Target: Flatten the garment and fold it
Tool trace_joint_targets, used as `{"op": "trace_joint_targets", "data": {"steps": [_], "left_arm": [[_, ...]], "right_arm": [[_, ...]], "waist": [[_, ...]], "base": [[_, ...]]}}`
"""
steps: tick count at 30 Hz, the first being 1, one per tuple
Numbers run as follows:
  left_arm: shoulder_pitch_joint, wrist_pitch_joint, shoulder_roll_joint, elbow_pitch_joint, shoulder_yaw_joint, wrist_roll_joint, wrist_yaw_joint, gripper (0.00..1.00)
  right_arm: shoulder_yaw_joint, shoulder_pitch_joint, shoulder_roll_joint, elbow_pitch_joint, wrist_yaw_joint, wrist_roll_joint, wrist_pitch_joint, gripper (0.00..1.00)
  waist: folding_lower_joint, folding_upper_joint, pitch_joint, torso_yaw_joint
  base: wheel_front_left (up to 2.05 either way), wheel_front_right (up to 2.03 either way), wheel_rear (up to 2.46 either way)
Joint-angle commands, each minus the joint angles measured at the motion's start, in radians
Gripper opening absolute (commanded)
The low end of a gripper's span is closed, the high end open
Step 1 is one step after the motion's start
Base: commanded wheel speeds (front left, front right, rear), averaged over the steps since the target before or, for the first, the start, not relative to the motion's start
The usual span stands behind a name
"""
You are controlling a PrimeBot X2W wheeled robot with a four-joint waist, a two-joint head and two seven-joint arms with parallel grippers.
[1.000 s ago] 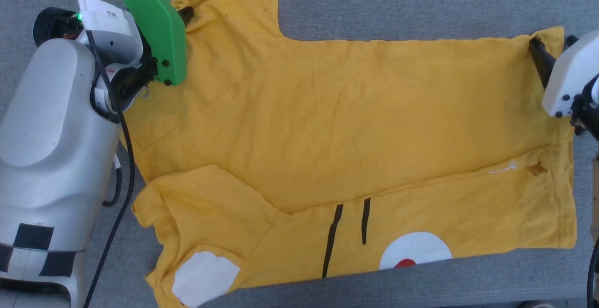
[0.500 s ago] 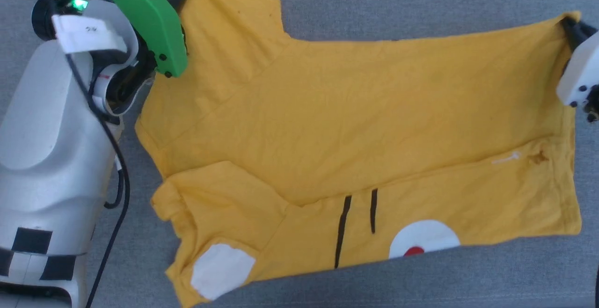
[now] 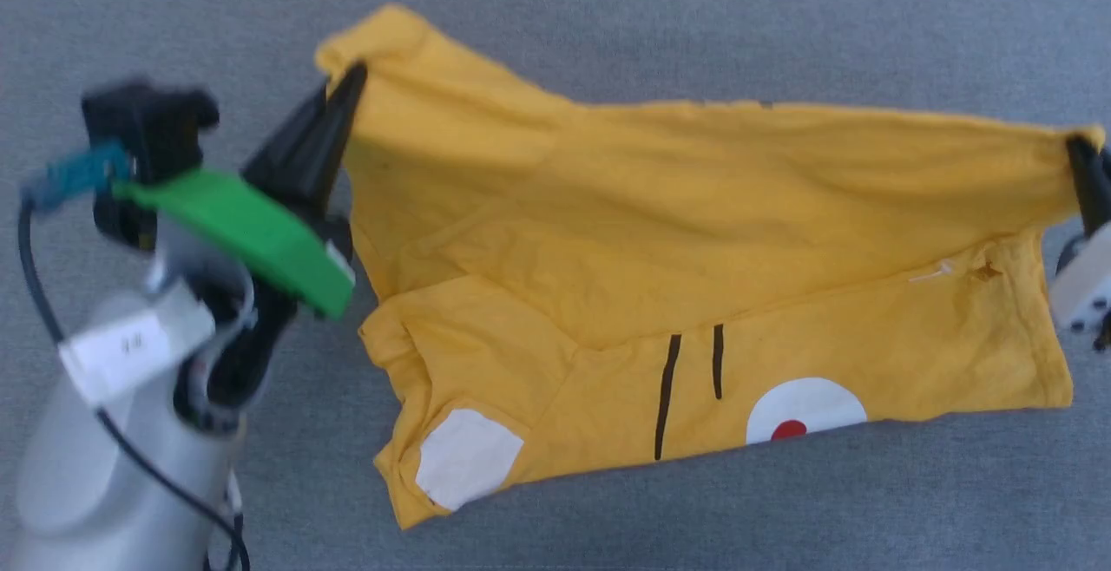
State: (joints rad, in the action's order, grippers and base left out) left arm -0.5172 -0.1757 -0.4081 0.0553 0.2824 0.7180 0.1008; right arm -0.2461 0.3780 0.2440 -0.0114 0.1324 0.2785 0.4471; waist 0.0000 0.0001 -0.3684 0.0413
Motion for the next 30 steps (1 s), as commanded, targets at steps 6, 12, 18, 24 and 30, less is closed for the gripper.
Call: {"op": "trace_joint_targets", "data": {"steps": [6, 12, 18, 24, 30], "left_arm": [[0.394, 0.036, 0.007, 0.187, -0.027, 0.090, -0.078, 0.00], [0.565, 0.028, 0.025, 0.197, -0.013, 0.149, -0.101, 0.00], [0.568, -0.005, 0.036, 0.093, 0.024, 0.166, -0.093, 0.00], [0.507, -0.057, 0.047, -0.034, 0.062, 0.171, -0.083, 0.00], [0.442, -0.079, 0.057, -0.150, 0.080, 0.162, -0.080, 0.24]], "right_arm": [[-0.096, -0.253, -0.107, 0.110, -0.002, 0.043, 0.009, 0.00], [-0.138, -0.359, -0.148, 0.098, -0.002, 0.047, 0.019, 0.00], [-0.131, -0.371, -0.152, 0.039, -0.002, 0.011, 0.031, 0.00], [-0.109, -0.341, -0.146, -0.046, -0.002, -0.021, 0.047, 0.00], [-0.100, -0.294, -0.137, -0.152, -0.002, -0.049, 0.047, 1.00]], "waist": [[0.0000, -0.0001, 0.096, -0.023], [0.0000, -0.0001, 0.119, -0.033], [0.0000, -0.0001, 0.137, -0.036], [0.0000, -0.0001, 0.148, -0.031], [0.0000, -0.0001, 0.148, -0.026]], "base": [[0.00, 0.00, 0.00], [0.00, 0.00, 0.00], [0.00, 0.00, 0.00], [0.00, 0.00, 0.00], [0.00, 0.00, 0.00]]}}
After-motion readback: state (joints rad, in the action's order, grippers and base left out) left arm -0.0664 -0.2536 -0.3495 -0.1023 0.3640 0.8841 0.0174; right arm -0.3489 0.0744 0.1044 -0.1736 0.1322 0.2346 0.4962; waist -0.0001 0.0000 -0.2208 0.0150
